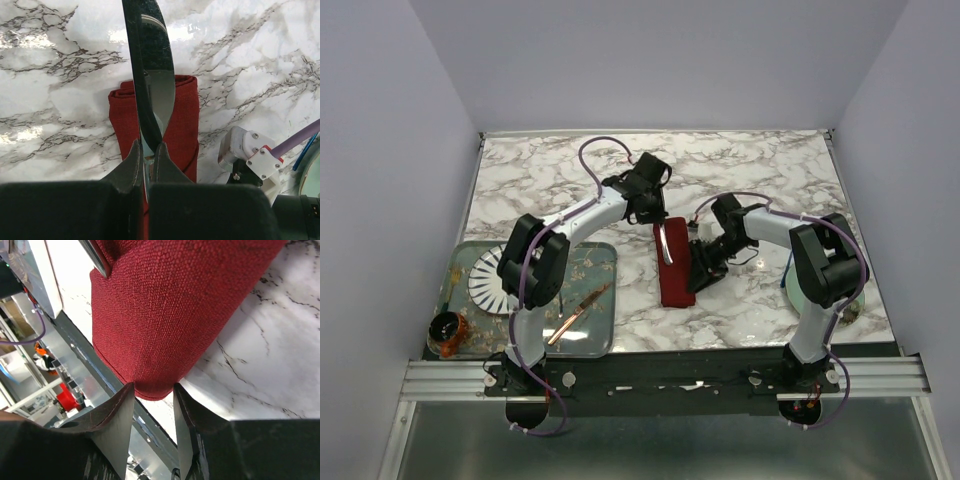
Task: Fold the napkin into a case and place the utensils inside
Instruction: Insert the knife into the folded napkin.
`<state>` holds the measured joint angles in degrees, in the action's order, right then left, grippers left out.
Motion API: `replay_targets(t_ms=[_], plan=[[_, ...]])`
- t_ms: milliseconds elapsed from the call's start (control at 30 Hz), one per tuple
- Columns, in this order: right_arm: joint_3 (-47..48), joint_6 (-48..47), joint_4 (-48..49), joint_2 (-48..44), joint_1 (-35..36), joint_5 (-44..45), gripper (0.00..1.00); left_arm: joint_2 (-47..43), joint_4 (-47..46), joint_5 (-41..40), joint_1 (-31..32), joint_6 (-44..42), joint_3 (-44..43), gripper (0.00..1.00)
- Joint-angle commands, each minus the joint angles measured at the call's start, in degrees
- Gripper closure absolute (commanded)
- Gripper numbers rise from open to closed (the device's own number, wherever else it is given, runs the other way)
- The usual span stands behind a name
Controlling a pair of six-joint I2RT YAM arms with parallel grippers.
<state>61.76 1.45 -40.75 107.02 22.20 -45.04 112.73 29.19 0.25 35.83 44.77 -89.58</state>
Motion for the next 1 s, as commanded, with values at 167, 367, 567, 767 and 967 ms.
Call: replay_targets(t_ms=[167, 367, 567, 767, 967], plan=[[-0.67, 0.66, 1.11, -1.2, 0.3, -1.9, 0.55, -2.16, -2.82, -2.27, 1.7, -1.36, 3.36, 1.0], [-1.82, 0.48, 1.47, -1.64, 0.31, -1.2, 0.56, -2.16, -3.79, -3.68, 0.38, -2.14, 2.31, 1.0], [-1.55, 0.48, 1.38, -1.2, 0.39, -1.11, 0.56, -2.6, -5.55, -4.73, 0.38, -3.73, 1.78, 1.0], [-1.64, 0.39, 1.2, -1.03, 0.31, -1.46, 0.56, -1.37, -6.6, -4.82, 0.38, -4.08, 1.08, 1.0], [-1.38, 0.57, 1.29, -0.5, 0.3, -1.72, 0.57, -0.75, -6.08, -2.63, 1.17, -4.08, 0.55, 1.0]])
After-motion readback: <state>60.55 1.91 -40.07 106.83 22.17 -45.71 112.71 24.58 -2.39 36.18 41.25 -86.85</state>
